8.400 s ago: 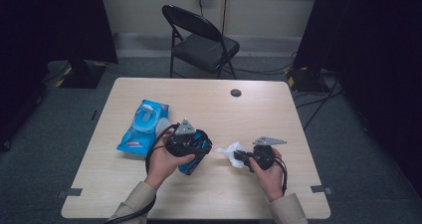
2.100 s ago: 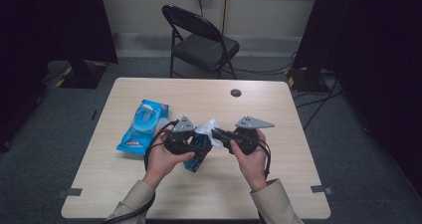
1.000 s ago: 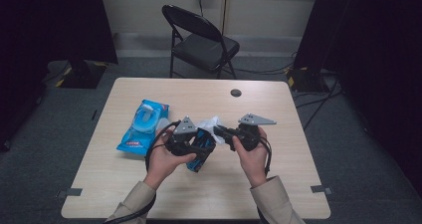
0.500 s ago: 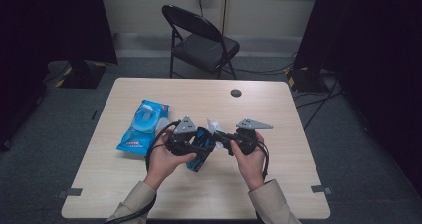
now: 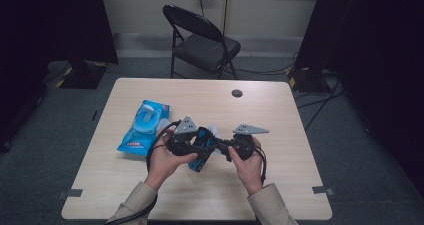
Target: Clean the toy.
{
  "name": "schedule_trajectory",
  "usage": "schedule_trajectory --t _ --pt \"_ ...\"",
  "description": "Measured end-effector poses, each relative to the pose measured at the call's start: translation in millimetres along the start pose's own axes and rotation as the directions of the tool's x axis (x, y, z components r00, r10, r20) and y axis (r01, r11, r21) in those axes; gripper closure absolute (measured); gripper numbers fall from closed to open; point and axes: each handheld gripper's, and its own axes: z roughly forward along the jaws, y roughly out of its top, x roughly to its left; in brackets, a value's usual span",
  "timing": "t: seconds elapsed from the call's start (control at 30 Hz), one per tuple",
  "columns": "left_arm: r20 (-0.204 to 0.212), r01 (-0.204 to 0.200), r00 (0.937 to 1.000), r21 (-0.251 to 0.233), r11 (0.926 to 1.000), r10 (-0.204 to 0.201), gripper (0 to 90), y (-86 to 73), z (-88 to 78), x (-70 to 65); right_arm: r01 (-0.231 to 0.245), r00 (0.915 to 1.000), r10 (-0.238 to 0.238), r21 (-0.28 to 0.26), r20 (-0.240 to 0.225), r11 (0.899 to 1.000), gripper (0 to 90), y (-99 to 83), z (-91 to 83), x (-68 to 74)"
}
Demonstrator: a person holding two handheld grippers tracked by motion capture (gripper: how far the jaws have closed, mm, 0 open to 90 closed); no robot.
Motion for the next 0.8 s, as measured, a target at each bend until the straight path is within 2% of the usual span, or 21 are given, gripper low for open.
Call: schedule_trajectory --t 0.43,0.6,0.7,0.8 --pt "0.001 0.002 1.0000 -0.007 1.0000 -0.002 25.5 1.7 2.0 -1.1 -0.022 0.9982 0.026 0.064 -0.054 0.998 85.4 -20.3 12.3 0.9" --pt "-0.001 0.004 1.0000 -0.006 1.0000 -0.004 25.5 1.5 1.9 -0.9 -0.003 0.9978 0.010 0.105 -0.066 0.994 85.4 -27.9 18.2 3.2" --pt "-0.004 0.010 0.9999 -0.003 0.9999 -0.010 25.5 -0.1 1.3 0.5 0.008 0.9982 -0.001 0.122 -0.061 0.993 85.4 -30.3 19.3 3.3" --pt "-0.011 0.011 0.9999 -0.004 0.9999 -0.011 25.5 -1.2 -1.1 2.3 0.012 0.9994 -0.008 0.123 -0.035 0.992 85.4 -30.1 16.6 0.0"
